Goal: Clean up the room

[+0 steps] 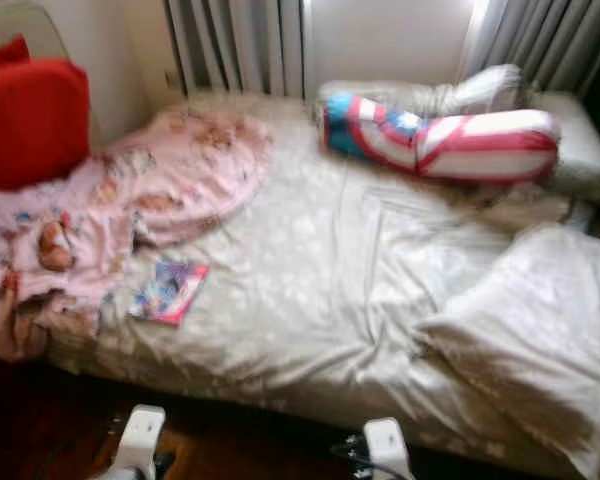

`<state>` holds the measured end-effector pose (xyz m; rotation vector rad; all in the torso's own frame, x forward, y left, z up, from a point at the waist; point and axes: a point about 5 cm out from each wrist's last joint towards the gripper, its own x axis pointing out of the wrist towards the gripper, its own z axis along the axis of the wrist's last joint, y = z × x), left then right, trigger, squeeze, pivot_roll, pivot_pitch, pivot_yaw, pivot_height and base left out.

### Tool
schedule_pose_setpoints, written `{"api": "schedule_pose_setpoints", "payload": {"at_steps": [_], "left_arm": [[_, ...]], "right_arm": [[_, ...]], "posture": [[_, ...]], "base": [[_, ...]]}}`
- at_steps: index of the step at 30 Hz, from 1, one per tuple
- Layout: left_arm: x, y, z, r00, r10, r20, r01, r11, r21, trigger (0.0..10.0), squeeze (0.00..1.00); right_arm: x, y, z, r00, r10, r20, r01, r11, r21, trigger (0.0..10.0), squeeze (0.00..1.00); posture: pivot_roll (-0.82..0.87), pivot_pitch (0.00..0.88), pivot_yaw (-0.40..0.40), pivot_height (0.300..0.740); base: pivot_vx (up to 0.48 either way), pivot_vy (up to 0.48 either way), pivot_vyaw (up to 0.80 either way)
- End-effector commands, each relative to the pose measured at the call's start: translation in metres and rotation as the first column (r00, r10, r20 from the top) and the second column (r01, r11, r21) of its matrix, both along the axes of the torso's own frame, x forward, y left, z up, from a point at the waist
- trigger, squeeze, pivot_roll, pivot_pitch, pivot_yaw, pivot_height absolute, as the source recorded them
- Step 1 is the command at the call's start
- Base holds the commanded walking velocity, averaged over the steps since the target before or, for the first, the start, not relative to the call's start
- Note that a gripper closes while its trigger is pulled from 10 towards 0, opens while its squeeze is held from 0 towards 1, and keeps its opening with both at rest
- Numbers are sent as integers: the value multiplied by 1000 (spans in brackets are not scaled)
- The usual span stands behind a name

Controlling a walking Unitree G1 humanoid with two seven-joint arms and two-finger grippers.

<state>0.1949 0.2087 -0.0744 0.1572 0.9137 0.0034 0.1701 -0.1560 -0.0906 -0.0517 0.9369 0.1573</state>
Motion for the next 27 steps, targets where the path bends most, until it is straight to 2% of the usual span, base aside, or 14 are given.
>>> {"api": "schedule_pose_setpoints", "payload": {"at_steps": [1, 25, 27], "left_arm": [[1, -3, 0, 1000, -11, -8, 10, 1000, -4, 10000, 0], [1, -3, 0, 1000, -10, -9, 10, 1000, -5, 10000, 0], [0, -2, 0, 1000, 1, -8, -1, 1000, -3, 10000, 0]], "right_arm": [[-3, -10, -1, 1000, -15, -14, 15, 1000, -24, 10000, 0], [-2, -10, 0, 999, -33, 12, 33, 999, -9, 10000, 0], [-2, -9, 0, 999, -36, 12, 36, 999, -7, 10000, 0]], "posture": [[-91, 0, -1, 740], [-90, 0, -2, 740], [-89, 0, -2, 740]], "base": [[0, -311, 0], [0, -312, 0], [0, 0, 0]]}}
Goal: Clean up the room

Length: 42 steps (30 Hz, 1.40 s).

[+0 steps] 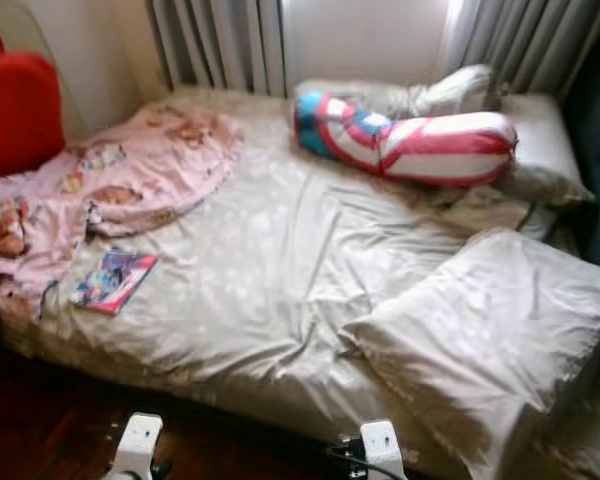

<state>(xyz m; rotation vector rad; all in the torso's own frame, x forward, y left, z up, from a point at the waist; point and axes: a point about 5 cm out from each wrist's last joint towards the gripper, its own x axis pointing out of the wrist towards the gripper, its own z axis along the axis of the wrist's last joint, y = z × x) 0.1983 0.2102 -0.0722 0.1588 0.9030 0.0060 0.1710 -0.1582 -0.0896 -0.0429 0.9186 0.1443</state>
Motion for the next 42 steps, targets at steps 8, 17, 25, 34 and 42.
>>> {"api": "schedule_pose_setpoints", "payload": {"at_steps": [8, 17, 25, 34, 42], "left_arm": [[-3, -4, -3, 1000, 3, -16, -3, 1000, -13, 10000, 0], [-3, -5, -3, 1000, 10, -10, -10, 1000, -28, 10000, 0], [-3, -5, -3, 1000, -2, -14, 2, 1000, -24, 10000, 0], [-4, -5, -3, 1000, -5, -21, 5, 1000, -22, 10000, 0], [-3, -6, -3, 1000, 13, -4, -13, 999, -36, 10000, 0]], "right_arm": [[-3, -9, -1, 999, -41, -8, 41, 999, -26, 10000, 0], [-4, -8, -2, 1000, -18, -18, 18, 999, -27, 10000, 0], [-4, -8, -2, 1000, -19, -22, 19, 999, -30, 10000, 0], [-5, -8, -2, 1000, -18, -25, 17, 999, -30, 10000, 0], [-5, -9, -2, 1000, -15, -27, 14, 999, -31, 10000, 0]], "posture": [[-89, 0, -2, 740], [-86, 0, -2, 740], [-88, 0, 0, 740], [-86, 0, -1, 740], [-85, 0, -3, 740]], "base": [[0, 0, -166], [0, 0, -781], [0, 0, -775], [0, 0, -774], [0, 0, -770]]}}
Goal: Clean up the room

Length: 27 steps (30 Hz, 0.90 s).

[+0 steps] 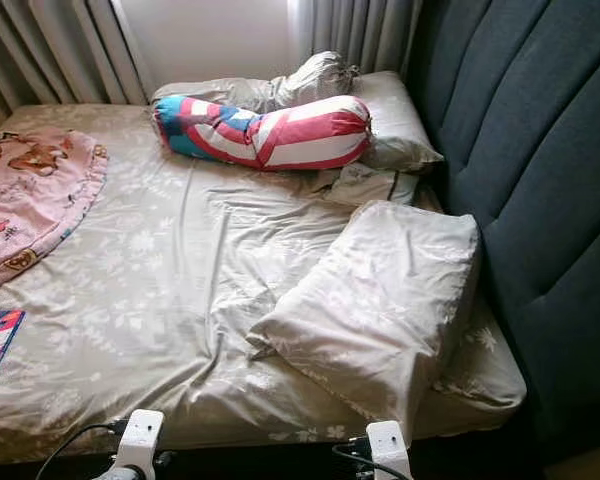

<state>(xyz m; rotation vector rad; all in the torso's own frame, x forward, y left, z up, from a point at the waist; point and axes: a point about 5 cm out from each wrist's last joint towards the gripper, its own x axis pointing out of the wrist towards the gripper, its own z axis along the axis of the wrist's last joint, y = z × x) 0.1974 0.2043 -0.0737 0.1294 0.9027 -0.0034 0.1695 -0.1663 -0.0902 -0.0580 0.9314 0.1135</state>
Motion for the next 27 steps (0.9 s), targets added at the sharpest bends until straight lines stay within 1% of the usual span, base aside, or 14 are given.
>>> {"api": "schedule_pose_setpoints", "payload": {"at_steps": [1, 7, 11, 27], "left_arm": [[-2, 0, -1, 1000, 9, -4, -9, 1000, -6, 10000, 0], [-3, 0, -1, 1000, 5, -8, -5, 1000, -5, 10000, 0], [-2, 0, -1, 1000, -7, -7, 7, 1000, 2, 10000, 0], [-2, 1, -1, 1000, 4, -6, -4, 1000, 3, 10000, 0]], "right_arm": [[-3, -1, -2, 1000, 5, -16, -5, 1000, -4, 10000, 0], [-3, -1, -2, 1000, 6, -17, -7, 1000, -4, 10000, 0], [-4, -1, -2, 1000, 8, -18, -8, 1000, -4, 10000, 0], [-4, 0, -2, 1000, 11, -21, -11, 1000, -1, 10000, 0]], "posture": [[-85, 0, -3, 740], [-85, 0, -3, 740], [-84, 0, -4, 740], [-83, 0, -2, 740]], "base": [[0, 0, -763], [0, 0, -760], [299, 0, -750], [0, 0, -746]]}}
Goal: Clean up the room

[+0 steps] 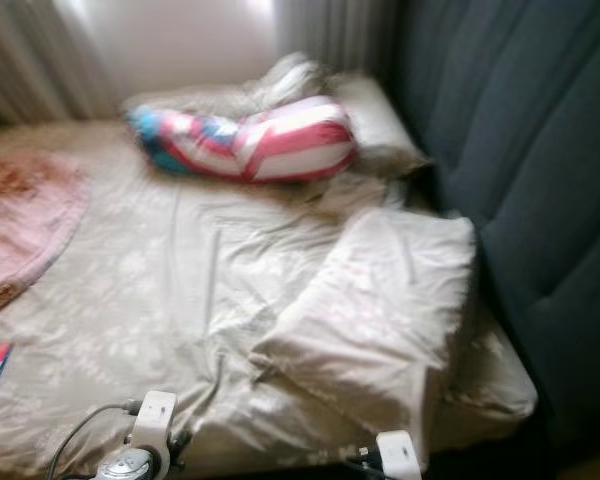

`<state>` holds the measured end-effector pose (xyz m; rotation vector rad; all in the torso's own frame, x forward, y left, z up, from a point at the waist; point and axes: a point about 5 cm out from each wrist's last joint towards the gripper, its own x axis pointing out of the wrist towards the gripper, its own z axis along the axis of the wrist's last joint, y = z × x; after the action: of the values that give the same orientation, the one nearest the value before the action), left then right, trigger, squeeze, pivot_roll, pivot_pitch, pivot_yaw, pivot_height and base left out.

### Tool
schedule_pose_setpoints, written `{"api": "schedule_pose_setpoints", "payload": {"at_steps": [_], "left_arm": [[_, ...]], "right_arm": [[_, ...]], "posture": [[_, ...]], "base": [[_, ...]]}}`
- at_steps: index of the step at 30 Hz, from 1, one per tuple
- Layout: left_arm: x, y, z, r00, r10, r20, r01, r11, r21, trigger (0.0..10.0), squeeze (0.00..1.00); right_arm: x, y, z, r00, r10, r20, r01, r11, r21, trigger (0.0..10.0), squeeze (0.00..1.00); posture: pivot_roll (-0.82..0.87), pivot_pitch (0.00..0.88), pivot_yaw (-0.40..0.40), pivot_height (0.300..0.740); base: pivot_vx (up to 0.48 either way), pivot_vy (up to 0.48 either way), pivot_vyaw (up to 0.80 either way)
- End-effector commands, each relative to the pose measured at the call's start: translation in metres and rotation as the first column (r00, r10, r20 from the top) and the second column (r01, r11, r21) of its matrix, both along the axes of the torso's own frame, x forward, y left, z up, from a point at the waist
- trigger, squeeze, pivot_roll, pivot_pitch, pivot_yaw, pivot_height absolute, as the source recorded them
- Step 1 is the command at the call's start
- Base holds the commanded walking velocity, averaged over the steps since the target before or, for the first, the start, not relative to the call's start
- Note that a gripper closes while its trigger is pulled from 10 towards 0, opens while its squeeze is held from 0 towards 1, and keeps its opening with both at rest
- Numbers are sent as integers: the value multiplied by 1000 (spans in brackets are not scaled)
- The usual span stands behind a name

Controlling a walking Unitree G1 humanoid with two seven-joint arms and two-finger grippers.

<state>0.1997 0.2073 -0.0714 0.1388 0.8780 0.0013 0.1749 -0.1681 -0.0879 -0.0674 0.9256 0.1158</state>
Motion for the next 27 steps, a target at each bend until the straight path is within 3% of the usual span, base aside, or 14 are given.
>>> {"api": "schedule_pose_setpoints", "payload": {"at_steps": [1, 3, 27], "left_arm": [[-5, -2, -4, 1000, 5, -30, -6, 1000, -7, 10000, 0], [-5, -2, -3, 1000, 5, -30, -5, 1000, -7, 10000, 0], [-5, -3, -4, 999, -9, -37, 9, 1000, -2, 10000, 0]], "right_arm": [[-9, 2, -4, 1000, 5, -27, -5, 1000, 5, 10000, 0], [-9, 2, -4, 1000, 6, -25, -5, 1000, 8, 10000, 0], [-8, 2, -3, 1000, 9, -8, -8, 1000, 18, 10000, 0]], "posture": [[-83, 0, -2, 740], [-80, 0, -3, 740], [-82, 0, -5, 740]], "base": [[0, 0, -744], [0, 0, -744], [0, -33, 0]]}}
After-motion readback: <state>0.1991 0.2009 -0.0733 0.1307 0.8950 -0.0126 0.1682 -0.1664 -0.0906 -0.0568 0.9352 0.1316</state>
